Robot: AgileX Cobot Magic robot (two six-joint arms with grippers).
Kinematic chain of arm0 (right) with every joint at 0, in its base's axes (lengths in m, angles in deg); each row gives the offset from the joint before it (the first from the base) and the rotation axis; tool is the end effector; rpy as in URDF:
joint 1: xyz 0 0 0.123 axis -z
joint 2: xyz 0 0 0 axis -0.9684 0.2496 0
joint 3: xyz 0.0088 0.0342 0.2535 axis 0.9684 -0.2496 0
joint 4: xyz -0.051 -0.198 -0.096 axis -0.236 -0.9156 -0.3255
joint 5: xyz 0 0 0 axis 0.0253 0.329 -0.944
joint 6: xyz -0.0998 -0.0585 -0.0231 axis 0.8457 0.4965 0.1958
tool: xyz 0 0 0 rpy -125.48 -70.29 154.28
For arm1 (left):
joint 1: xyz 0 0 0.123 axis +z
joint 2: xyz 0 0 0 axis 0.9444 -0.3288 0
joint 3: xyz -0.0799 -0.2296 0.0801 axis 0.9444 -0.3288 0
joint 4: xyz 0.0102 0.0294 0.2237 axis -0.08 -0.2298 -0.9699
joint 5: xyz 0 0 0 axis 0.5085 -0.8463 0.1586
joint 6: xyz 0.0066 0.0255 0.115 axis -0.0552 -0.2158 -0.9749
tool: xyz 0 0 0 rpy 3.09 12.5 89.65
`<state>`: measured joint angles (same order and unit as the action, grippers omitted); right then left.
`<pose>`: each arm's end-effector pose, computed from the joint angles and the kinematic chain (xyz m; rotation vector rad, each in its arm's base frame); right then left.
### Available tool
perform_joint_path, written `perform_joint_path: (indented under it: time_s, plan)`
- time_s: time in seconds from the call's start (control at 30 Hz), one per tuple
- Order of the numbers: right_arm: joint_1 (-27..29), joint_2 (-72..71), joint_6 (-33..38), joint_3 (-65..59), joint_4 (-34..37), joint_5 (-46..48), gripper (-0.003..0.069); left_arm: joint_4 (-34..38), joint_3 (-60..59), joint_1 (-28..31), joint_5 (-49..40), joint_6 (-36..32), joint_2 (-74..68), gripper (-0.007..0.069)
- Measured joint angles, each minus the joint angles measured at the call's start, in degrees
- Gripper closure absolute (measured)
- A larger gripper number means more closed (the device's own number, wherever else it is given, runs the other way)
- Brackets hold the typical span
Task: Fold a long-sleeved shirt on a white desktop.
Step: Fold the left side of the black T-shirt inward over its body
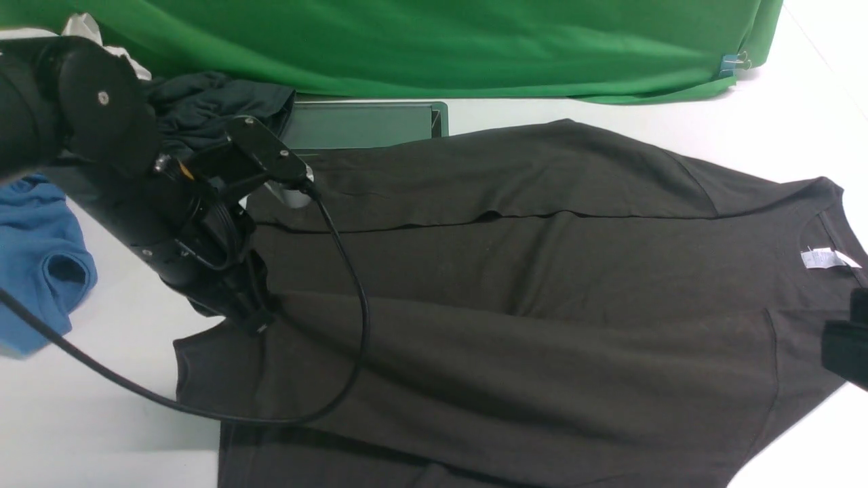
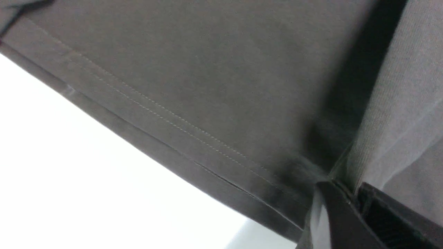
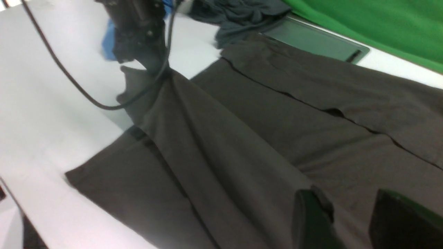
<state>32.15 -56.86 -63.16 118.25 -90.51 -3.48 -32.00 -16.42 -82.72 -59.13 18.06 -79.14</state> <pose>0.0939 0.0818 0.3168 -0.6990 1.9408 0.4542 0.2700 -0.0723 0.2102 1.1990 2.6276 -0.1097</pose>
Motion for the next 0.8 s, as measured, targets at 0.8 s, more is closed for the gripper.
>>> perform_joint_path:
  time_s: [0.8]
  plan:
    - [7.3,26.7,-1.2,0.6,-10.8,4.5,0.0420,-7.3,3.5,0.0,5.6,2.6,-8.4,0.0600]
